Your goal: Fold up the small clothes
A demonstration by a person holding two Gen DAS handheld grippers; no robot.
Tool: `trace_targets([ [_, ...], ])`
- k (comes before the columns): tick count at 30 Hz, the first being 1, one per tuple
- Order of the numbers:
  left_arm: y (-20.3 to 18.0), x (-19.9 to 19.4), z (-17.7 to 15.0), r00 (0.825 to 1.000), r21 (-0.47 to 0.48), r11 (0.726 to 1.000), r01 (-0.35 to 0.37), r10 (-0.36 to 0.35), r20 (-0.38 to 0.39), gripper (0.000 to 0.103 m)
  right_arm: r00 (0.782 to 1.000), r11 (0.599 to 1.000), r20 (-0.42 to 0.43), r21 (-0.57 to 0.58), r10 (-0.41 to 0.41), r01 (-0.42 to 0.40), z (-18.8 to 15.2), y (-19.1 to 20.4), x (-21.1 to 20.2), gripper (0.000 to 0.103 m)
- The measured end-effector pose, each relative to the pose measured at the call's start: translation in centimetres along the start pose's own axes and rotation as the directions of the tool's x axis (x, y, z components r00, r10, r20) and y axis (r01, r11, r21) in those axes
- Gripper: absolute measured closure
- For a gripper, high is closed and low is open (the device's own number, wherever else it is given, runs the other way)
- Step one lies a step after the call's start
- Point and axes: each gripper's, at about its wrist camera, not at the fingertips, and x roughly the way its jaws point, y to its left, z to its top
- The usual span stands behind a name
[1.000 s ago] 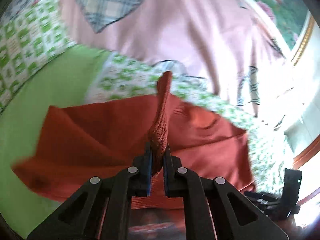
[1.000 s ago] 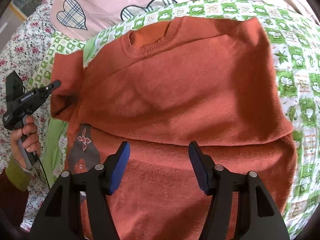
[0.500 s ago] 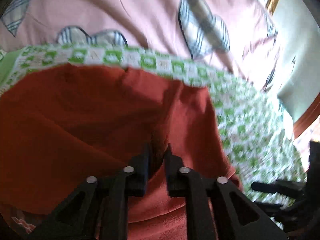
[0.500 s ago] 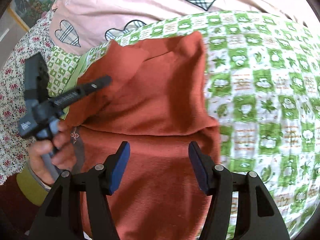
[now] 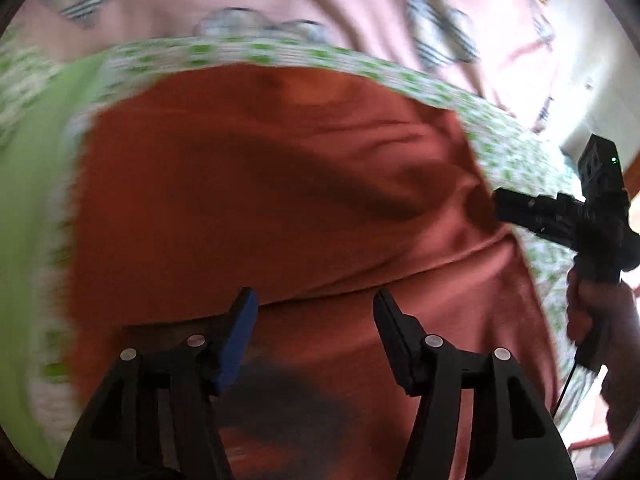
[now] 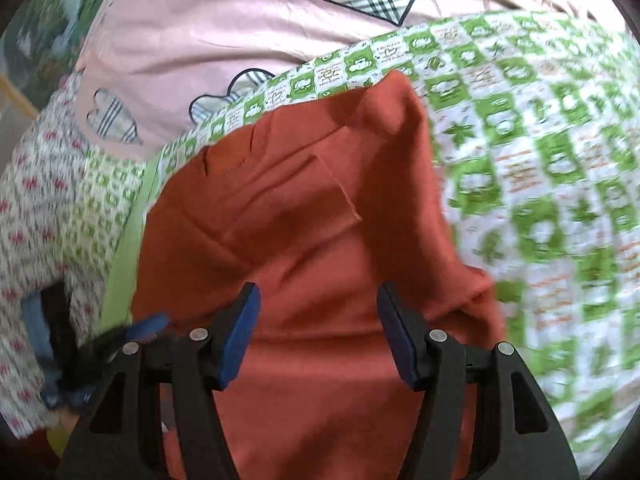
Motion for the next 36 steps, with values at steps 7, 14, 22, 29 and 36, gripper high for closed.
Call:
trace_targets([
  [7,12.5,-1.8,-2.2,0.975,-0.183,0.958,-0.222,0.218,-0.042,0.038,1.000,0.995,0.022,0.097,-0.020,0.018,2.8,-0.8,4.7,0.041],
  [14,12.7,1.1,-1.0,0.965,-0.168,0.950,-0.262,0.260,-0.038,0.038,0.999,0.995,-0.040,0.095,0.024,-0.020,3.9,-0.6,6.8,0.095],
  [22,12.2,1.4,0.1,0.960,-0.236,0.932,-0.276,0.279,-0.022,0.060,0.978,1.000,0.209,-0.028,0.014,-0.008,6.2,1.8,-0.7,0.096],
  [29,12.2,1.7,-0.3,0.963,-0.284,0.921,-0.267,0.269,-0.033,0.063,0.989,0.991,0.054,-0.011,-0.135,0.136,3.3,-3.2,3.9,0.096],
  [36,14.0,0.8,-1.2,0.977,-0.408,0.890,-0.202,0.211,-0.025,0.064,0.975,0.978,0.138,-0.089,-0.176,0.189,1.9,-2.7,0.9,0.096],
])
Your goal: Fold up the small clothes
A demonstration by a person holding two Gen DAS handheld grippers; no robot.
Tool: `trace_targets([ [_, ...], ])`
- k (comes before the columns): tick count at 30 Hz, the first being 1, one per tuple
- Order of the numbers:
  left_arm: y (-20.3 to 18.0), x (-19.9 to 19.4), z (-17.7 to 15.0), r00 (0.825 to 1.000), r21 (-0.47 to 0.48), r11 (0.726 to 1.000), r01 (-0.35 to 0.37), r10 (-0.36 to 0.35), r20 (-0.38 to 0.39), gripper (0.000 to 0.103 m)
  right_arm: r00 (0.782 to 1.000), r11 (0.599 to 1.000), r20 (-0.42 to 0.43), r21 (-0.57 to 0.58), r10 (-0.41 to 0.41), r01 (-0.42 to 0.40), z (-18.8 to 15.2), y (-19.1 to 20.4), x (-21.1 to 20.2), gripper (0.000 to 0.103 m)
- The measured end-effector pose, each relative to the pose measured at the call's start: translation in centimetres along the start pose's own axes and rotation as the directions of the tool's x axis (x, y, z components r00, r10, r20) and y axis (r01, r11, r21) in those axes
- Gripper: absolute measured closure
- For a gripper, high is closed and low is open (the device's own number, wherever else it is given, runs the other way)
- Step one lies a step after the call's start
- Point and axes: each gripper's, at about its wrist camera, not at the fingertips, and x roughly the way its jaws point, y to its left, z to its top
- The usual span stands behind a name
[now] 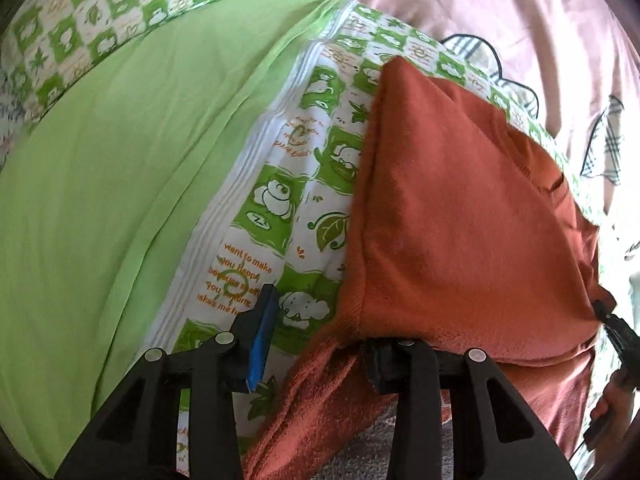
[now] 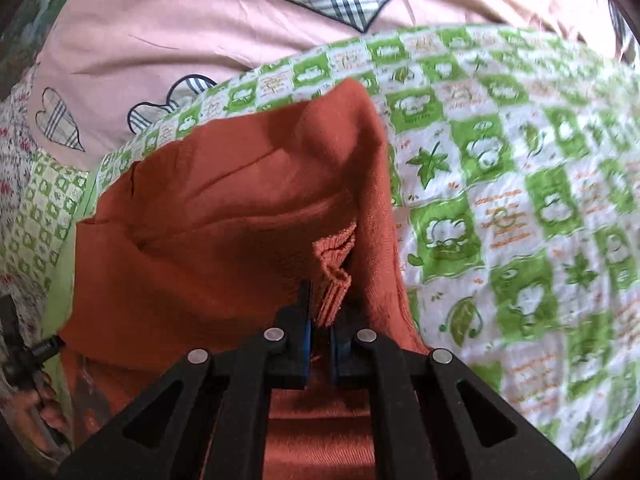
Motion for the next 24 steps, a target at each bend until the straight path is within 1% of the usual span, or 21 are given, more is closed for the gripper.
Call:
trace_targets([
  [2,-0.1,-0.1,-0.1,1.000,0.001,1.000,-0.008,0.008,0.005,0.064,0.992,0.999,0.121,-0.043,0.026,-0.021,0.4,0.9,-2.7,0.096],
  [3,-0.2,-0.1,-0.1,1.000,-0.002,1.000,-0.011,0.011,0.006,0.064,0.982,0.995,0.185,-0.099,0.034,-0.016,0.7,1.9,-4.2,0.096],
  [4,-0.2,0.0,-0.1,1.000,-0.006,1.000,-0.012,0.012,0.007,0.064,0.977,0.991,0.213,-0.132,0.031,-0.003,0.8,2.4,-4.7,0.096],
  [5,-0.2,-0.1,-0.2,1.000,-0.008,1.000,-0.016,0.016,0.009,0.064,0.975,0.986,0.221,-0.164,0.020,0.017,0.9,2.6,-4.8,0.096],
  [6,-0.3,0.0,-0.2,1.000,-0.009,1.000,-0.019,0.019,0.010,0.064,0.986,0.987,0.168,-0.159,0.011,0.016,1.1,2.4,-3.6,0.096],
  [7,-0.3,0.0,-0.2,1.000,-0.010,1.000,-0.020,0.020,0.011,0.064,0.997,0.992,0.079,-0.124,-0.009,0.019,1.3,1.5,-1.8,0.096],
  [8,-0.3,0.0,-0.3,1.000,-0.009,1.000,-0.021,0.021,0.011,0.064,0.999,0.996,-0.016,-0.079,-0.035,0.034,1.1,0.2,0.1,0.093],
  [10,-0.2,-0.1,-0.3,1.000,-0.013,1.000,-0.017,0.017,0.009,0.064,0.988,0.998,-0.139,-0.021,-0.064,0.062,0.2,-1.7,2.1,0.087],
  [12,0.1,-0.2,-0.3,1.000,-0.026,1.000,-0.011,0.011,0.005,0.064,0.990,0.999,-0.130,-0.005,-0.052,0.052,-0.3,-2.2,1.5,0.085],
  [15,0.7,-0.6,-0.5,1.000,-0.050,0.999,0.000,0.000,-0.006,0.064,0.991,0.996,-0.102,-0.022,-0.085,0.084,-0.3,-2.2,-0.5,0.080],
  [17,0.9,-0.9,-0.8,1.000,-0.046,0.999,-0.004,0.004,-0.011,0.064,0.993,0.996,-0.071,-0.013,-0.089,0.088,-0.1,-2.2,-2.2,0.066],
  [18,0.9,-1.1,-1.1,1.000,-0.041,0.999,-0.009,0.008,-0.015,0.064,0.995,0.997,-0.064,-0.004,-0.077,0.077,0.0,-2.0,-2.7,0.065],
  [19,1.0,-1.3,-1.4,1.000,-0.036,0.999,-0.010,0.010,-0.019,0.064,0.997,0.999,-0.072,0.004,-0.039,0.039,0.0,-1.4,-3.1,0.063],
  [21,1.0,-1.7,-2.0,0.999,-0.024,1.000,-0.011,0.011,-0.033,0.064,0.991,0.999,-0.129,-0.025,0.029,-0.032,-0.6,0.3,-2.9,0.057],
  [22,1.1,-2.1,-2.5,0.999,-0.009,1.000,-0.013,0.012,-0.044,0.064,0.978,0.994,-0.191,-0.059,0.080,-0.092,-1.6,1.5,-2.5,0.055],
  [24,1.2,-2.9,-3.5,0.998,0.018,1.000,-0.010,0.011,-0.061,0.066,0.958,0.982,-0.263,-0.118,0.111,-0.146,-3.1,3.3,-2.6,0.055],
])
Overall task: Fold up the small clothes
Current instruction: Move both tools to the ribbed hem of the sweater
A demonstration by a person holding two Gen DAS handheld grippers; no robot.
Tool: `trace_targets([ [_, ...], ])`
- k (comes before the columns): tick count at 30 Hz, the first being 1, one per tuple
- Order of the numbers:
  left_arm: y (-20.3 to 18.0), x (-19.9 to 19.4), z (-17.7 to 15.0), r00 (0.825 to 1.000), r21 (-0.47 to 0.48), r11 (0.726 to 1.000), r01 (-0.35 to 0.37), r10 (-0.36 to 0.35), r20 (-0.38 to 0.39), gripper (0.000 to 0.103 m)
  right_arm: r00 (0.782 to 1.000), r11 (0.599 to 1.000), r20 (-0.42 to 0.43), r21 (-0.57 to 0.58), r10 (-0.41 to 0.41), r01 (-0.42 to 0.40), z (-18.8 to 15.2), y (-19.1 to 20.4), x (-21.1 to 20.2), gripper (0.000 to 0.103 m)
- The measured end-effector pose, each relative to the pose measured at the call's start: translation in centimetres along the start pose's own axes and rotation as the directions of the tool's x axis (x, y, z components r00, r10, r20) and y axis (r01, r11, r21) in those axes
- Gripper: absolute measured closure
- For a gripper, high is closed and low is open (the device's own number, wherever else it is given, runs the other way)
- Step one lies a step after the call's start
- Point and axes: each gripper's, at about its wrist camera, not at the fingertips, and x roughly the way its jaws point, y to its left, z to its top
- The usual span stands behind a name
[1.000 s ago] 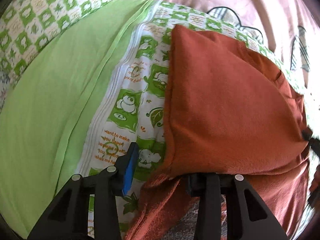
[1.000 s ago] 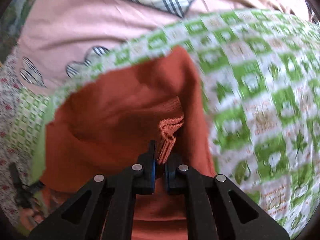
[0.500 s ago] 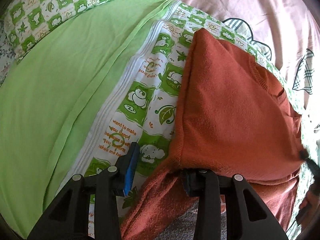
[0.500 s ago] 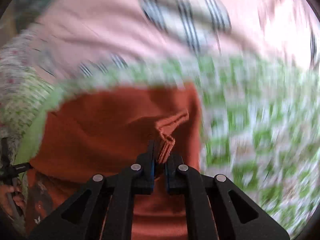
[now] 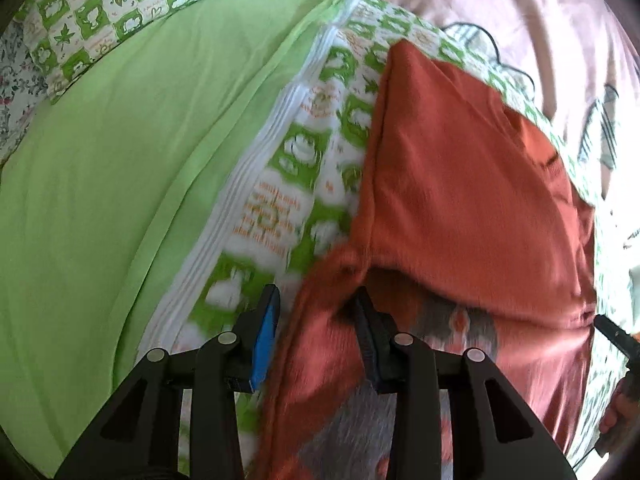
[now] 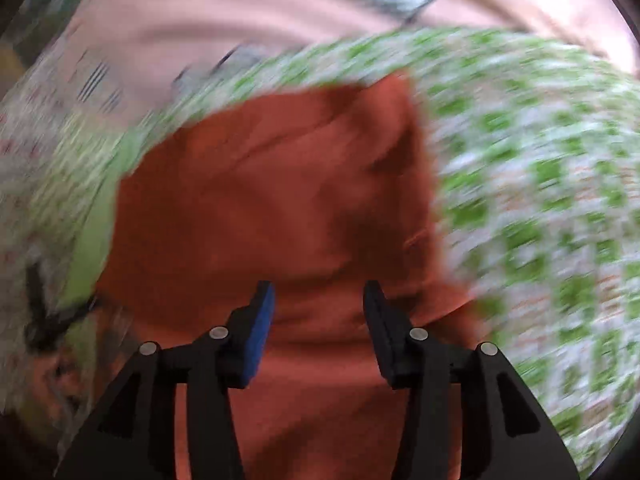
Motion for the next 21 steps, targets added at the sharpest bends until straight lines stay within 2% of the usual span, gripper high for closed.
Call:
trace_targets([
  [3,0.1,-1.5,-2.0,0.999,0.057,0.998,0.010,-0.008,-0.033,0.065,0.989,0.988,-0.134,-0.132,0.066,-0.084,-3.1,3.6,0.6,0.055],
  [5,0.1,-2.6,-3.8,0.999,0.100,0.995,0.011,-0.006,-0.051,0.063,0.977,0.975,-0.192,-0.181,0.096,-0.131,-5.0,5.0,0.6,0.055],
  [8,0.6,-3.9,-6.4,0.997,0.124,0.992,0.013,-0.002,-0.082,0.055,0.962,0.959,-0.256,-0.238,0.091,-0.154,-7.3,6.4,0.6,0.054],
  [15,2.1,-5.9,-14.0,0.982,0.103,0.994,0.045,-0.025,-0.189,0.053,0.953,0.965,-0.297,-0.231,0.055,-0.128,-11.7,5.0,-1.6,0.054],
  [21,2.7,-7.2,-18.5,0.969,0.068,0.992,0.102,-0.084,-0.233,0.053,0.957,0.980,-0.290,-0.188,0.014,-0.071,-14.5,3.0,-4.3,0.054],
])
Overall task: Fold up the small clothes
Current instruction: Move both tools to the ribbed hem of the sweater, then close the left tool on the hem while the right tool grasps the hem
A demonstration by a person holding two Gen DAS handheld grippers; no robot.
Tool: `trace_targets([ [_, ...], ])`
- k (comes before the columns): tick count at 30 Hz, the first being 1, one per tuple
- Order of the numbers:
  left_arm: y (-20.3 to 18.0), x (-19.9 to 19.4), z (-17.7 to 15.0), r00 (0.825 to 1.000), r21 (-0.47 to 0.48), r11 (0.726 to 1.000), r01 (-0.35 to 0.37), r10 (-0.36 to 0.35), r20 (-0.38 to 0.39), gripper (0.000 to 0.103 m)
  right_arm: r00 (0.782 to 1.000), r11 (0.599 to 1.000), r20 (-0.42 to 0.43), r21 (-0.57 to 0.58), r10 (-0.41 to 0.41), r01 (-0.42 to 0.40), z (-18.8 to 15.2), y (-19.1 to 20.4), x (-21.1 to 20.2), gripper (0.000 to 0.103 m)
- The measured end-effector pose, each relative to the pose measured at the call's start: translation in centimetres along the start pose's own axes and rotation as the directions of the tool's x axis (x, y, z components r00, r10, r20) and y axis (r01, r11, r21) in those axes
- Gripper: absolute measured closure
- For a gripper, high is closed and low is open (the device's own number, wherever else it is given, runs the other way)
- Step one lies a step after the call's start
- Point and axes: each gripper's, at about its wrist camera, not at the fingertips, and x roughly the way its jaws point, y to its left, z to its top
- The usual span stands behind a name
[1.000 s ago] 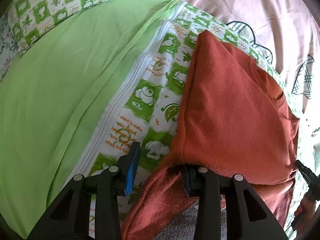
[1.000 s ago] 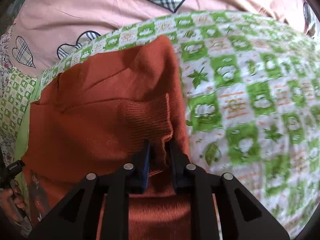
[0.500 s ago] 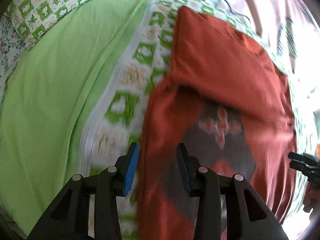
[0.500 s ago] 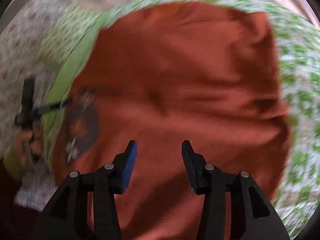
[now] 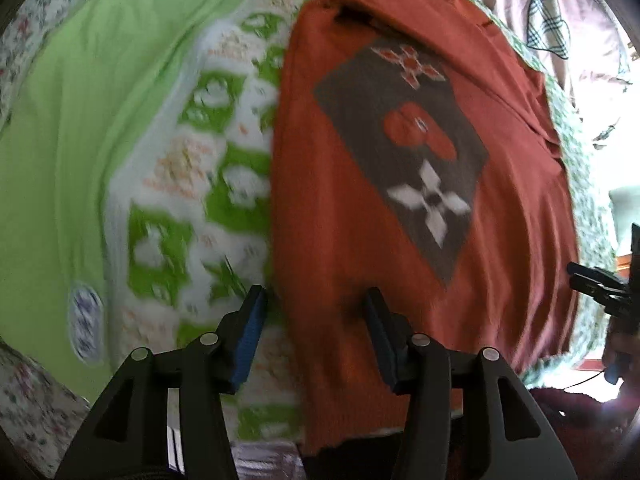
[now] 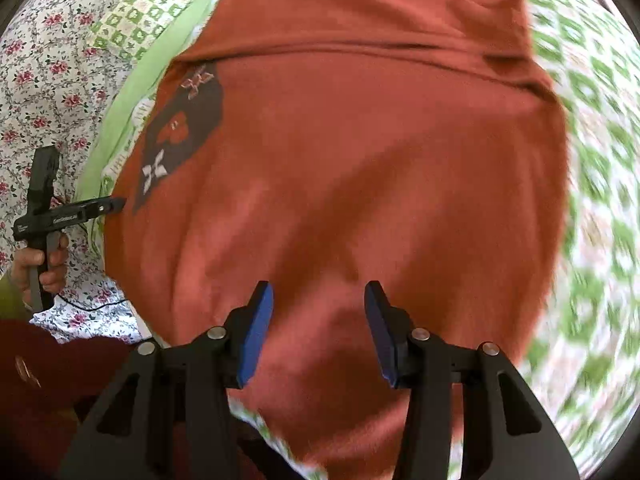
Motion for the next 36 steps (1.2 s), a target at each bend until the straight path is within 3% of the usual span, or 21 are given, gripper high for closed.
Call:
trace_targets([
  [2,-0.2,-0.1,-1.1,1.000,0.005,1.000,0.030,-0.030,-0.010,0.055,1.000,1.000,0.002,0.024,-0.009,0.009,-1.4,-0.7,-0.6,0.054],
  [5,-0.7,-0.4,-2.3,1.000,0.047,0.998,0.030,-0.030,0.006,0.074,0.999,0.998,0.005,0.057,-0.031,0.031,-3.1,-1.7,-1.5,0.054],
  [16,-0.1,-0.2,-2.8,0.999,0.074,0.996,0.045,-0.044,-0.019,0.073,0.997,0.980,0.000,0.185,-0.074,0.073,-6.8,-5.5,-2.8,0.054],
  [27,-1.0,0.8,-2.5,0.999,0.095,0.995,0.028,-0.026,-0.021,0.069,0.997,0.989,-0.019,0.123,-0.080,0.081,-6.6,-3.5,-0.5,0.052],
  [31,-1.6,1.0,-2.5,1.000,0.108,0.994,0.010,-0.007,-0.022,0.069,0.995,0.990,-0.031,0.108,-0.090,0.093,-6.3,-3.5,-0.4,0.055],
  [36,-2.1,1.2,-2.4,1.000,0.115,0.993,-0.011,0.014,-0.026,0.069,0.992,0.987,-0.043,0.106,-0.117,0.121,-6.0,-3.5,-0.2,0.067],
])
